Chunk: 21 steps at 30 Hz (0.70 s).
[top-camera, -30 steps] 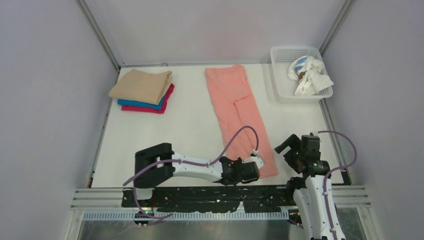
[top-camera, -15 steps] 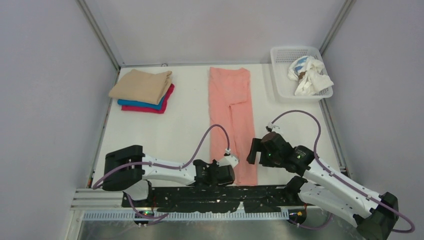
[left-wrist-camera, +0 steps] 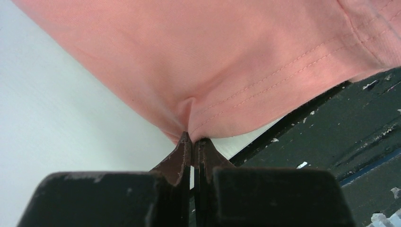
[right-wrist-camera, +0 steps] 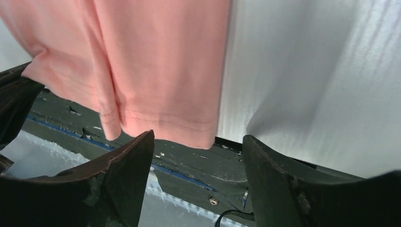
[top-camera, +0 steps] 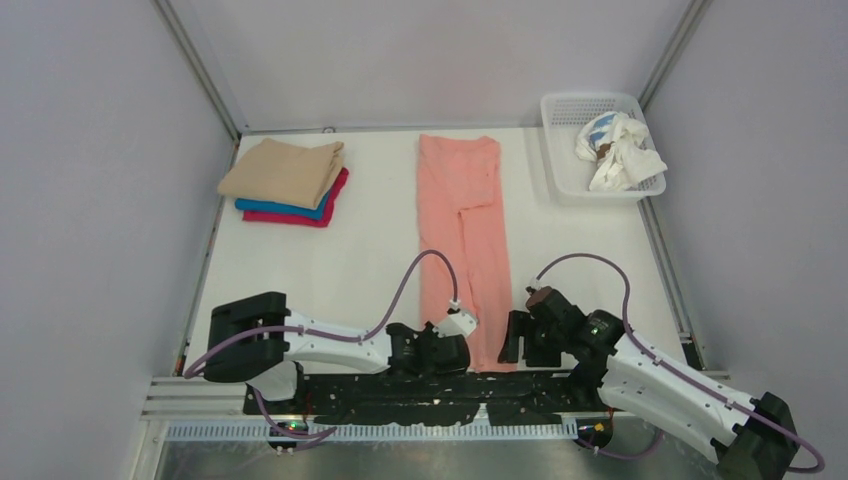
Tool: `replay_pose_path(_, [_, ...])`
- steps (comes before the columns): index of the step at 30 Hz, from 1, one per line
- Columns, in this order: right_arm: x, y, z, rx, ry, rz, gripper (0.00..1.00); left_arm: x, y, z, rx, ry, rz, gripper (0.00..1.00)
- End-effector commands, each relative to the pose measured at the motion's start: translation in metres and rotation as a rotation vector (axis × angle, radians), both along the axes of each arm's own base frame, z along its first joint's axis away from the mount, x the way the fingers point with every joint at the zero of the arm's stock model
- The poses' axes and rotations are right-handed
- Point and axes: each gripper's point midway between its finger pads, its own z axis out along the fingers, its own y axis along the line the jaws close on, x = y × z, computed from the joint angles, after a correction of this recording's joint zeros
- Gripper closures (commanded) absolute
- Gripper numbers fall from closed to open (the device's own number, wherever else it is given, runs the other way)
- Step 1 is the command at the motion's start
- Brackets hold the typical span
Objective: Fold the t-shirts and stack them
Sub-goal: Grab the bottom of the folded rectangular tshirt with both arms, then fold the folded rectangular tshirt in 1/3 of the way
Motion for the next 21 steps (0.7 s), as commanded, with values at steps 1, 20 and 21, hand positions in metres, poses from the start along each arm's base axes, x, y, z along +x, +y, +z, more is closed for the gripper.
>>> replay_pose_path(1, [-0.003,0.018,0.003,0.068,0.026,0.064,0.32,-0.015,0.004,-0.011,-0.015,0.065,0.02,1.0])
replay_pose_path(20, [0.065,0.015,0.068,-0.004,-0.321,0.025,0.94,0.013,-0.006,0.049,-0.106,-0.036,0.058,1.0])
replay_pose_path(21, [0.075,0.009,0.072,-0.04,-0.365,-0.006,0.94,0.02,-0.005,0.053,-0.112,-0.043,0.077,1.0])
